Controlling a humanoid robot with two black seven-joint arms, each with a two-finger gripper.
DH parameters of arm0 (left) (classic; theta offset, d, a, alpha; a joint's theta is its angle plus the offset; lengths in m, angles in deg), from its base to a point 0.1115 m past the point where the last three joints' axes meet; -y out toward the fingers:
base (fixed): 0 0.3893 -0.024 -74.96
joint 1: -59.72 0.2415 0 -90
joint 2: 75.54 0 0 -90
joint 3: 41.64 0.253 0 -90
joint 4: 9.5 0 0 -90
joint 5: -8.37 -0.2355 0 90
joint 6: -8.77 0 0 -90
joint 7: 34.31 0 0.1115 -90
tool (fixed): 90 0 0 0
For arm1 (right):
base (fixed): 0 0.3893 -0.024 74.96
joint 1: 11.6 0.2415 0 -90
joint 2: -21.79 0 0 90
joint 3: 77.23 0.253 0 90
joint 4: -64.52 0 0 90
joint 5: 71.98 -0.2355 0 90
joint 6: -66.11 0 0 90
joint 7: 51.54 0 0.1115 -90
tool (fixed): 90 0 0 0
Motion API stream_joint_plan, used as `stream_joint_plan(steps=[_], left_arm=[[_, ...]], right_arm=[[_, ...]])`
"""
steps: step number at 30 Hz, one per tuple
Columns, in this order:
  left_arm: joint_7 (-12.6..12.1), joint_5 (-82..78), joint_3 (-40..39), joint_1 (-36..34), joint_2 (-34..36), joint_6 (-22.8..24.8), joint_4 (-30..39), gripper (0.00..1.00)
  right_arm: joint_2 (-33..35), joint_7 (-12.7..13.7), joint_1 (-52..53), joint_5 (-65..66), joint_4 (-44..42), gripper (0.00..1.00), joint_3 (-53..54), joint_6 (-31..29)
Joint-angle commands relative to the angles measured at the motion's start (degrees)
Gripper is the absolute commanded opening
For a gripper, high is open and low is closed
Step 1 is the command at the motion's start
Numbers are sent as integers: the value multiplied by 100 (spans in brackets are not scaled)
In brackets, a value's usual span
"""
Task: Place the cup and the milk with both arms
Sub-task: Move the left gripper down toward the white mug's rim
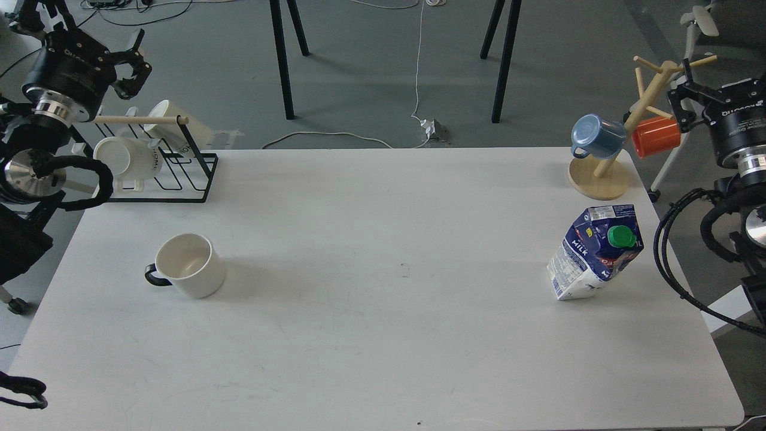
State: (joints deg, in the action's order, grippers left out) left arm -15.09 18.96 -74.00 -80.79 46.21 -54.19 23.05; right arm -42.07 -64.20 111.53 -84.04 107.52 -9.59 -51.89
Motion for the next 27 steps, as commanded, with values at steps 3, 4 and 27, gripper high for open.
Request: stream_joint_plan(steps=[3, 4, 27], left_arm=[[-50, 5, -7, 6, -38, -312, -12, 99], [-50, 5, -7, 6, -55, -339, -4, 99], [627, -4929, 397, 1377, 1702, -400, 2167, 97]], right_arm=[[5, -17, 36, 2, 59, 99, 4, 0], [5, -17, 36, 2, 59, 99, 4, 0], [5, -70, 9, 2, 296, 99, 22, 0]])
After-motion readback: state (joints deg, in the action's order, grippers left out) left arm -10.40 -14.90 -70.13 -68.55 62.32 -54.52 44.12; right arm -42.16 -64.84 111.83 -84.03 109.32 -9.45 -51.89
